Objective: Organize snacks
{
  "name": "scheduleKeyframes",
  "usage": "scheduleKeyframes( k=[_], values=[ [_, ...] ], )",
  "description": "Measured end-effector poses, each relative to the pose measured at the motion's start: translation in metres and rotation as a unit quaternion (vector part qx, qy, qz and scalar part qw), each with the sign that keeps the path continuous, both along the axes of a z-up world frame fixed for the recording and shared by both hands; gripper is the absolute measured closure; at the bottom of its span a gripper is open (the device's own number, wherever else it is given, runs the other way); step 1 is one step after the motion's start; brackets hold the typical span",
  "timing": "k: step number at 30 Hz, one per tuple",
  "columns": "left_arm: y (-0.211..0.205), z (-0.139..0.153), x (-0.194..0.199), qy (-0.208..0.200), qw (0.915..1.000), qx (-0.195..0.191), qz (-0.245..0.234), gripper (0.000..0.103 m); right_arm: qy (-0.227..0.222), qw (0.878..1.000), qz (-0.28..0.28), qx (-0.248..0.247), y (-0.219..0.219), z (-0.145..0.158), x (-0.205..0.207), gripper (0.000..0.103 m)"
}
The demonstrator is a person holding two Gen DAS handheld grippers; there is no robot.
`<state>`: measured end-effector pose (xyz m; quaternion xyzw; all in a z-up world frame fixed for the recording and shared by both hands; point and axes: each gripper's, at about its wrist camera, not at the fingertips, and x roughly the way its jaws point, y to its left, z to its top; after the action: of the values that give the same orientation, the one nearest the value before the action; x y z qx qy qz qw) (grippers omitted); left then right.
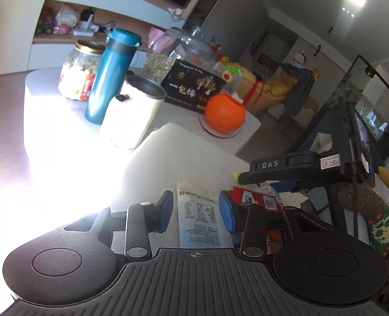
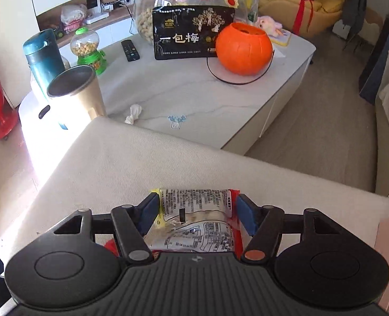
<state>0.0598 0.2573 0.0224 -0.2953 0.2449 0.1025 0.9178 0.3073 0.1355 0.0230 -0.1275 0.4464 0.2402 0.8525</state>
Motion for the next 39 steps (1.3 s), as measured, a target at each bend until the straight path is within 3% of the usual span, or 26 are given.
scheduleKeyframes(
  k=[2,4,11,15,20,22,24,28,30,33,39],
  values=[
    [-0.002,-0.005,0.002,0.005,0.9996,-0.022,-0.019,0.06,0.026,0.999,-0.005,0.02,-0.014,0.001,0.0,0.047],
    [-0.008,-0.006,0.004,0.008,0.9993,-0.017,-0.031,0.06,0.057,0.998,-0.003,0.041,-0.037,0.006,-0.007,0.056],
    [-0.027,-0.004,0.009,0.003,0.9979,0.005,-0.065,0.061,0.064,0.997,0.032,0.024,-0.102,0.018,-0.066,0.062],
    [-0.032,0.003,0.006,-0.008,0.9982,0.023,-0.054,0.061,0.101,0.993,0.045,0.028,-0.136,0.019,-0.095,0.065],
    [-0.019,0.004,0.002,-0.01,0.9996,0.02,-0.019,0.061,0.099,0.993,0.069,0.015,-0.154,0.032,-0.123,0.06],
    [-0.014,0.002,0.003,-0.007,0.9998,0.01,-0.013,0.061,0.08,0.994,0.074,0.025,-0.158,0.041,-0.13,0.049],
    [-0.015,0.001,0.004,-0.008,0.9998,0.01,-0.017,0.061,0.052,0.996,0.072,0.027,-0.157,0.044,-0.133,0.042],
    [-0.028,0.009,0.001,-0.014,0.9982,0.028,-0.051,0.061,0.043,0.997,0.052,0.03,-0.15,0.032,-0.126,0.042],
    [-0.042,0.015,-0.004,-0.006,0.9944,0.04,-0.097,0.06,0.046,0.998,0.037,0.018,-0.152,0.023,-0.124,0.042],
    [-0.075,0.021,-0.005,0.026,0.9806,0.078,-0.178,0.061,0.066,0.996,0.044,0.036,-0.171,0.022,-0.132,0.042],
    [-0.129,0.038,0.0,0.044,0.9613,0.145,-0.23,0.061,0.005,0.998,0.047,0.045,-0.221,0.034,-0.176,0.042]
  ],
)
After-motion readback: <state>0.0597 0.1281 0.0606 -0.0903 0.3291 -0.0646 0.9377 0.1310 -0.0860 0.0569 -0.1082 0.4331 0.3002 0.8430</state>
